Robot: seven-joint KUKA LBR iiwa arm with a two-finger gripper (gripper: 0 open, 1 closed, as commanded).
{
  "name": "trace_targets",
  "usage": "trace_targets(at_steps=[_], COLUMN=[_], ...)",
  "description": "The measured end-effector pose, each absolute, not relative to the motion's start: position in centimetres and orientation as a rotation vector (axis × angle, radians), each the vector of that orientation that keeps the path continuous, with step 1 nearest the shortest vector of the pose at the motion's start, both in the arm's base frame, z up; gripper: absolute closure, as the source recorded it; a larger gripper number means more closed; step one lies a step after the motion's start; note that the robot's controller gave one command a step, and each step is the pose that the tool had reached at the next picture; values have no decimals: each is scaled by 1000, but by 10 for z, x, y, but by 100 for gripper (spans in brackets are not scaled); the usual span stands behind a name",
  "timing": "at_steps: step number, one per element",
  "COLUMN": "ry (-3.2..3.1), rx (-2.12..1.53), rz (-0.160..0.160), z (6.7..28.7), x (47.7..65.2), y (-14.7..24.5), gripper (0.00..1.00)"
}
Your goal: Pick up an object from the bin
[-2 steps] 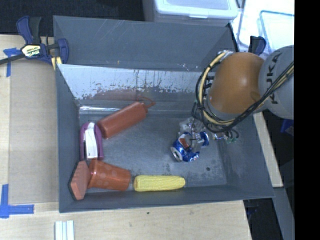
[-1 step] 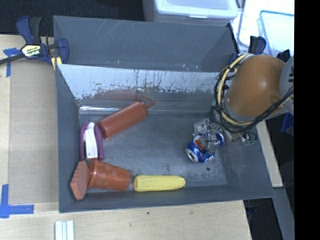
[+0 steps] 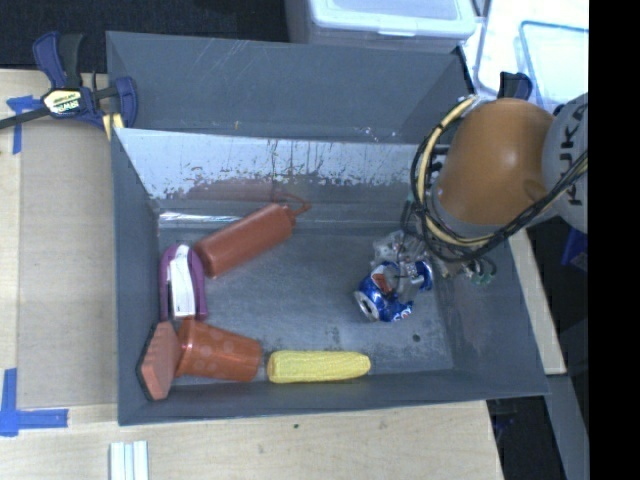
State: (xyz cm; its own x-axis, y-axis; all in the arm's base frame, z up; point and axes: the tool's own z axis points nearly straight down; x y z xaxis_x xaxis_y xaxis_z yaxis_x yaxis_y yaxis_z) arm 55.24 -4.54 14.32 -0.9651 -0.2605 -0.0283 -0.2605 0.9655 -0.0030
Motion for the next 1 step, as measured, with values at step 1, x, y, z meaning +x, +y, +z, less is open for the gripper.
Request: trace_targets(at_steps=[1], ry=[3060], rx=[-486], rz=[-19], z=[196], x=[535], y=[-69], gripper=[100])
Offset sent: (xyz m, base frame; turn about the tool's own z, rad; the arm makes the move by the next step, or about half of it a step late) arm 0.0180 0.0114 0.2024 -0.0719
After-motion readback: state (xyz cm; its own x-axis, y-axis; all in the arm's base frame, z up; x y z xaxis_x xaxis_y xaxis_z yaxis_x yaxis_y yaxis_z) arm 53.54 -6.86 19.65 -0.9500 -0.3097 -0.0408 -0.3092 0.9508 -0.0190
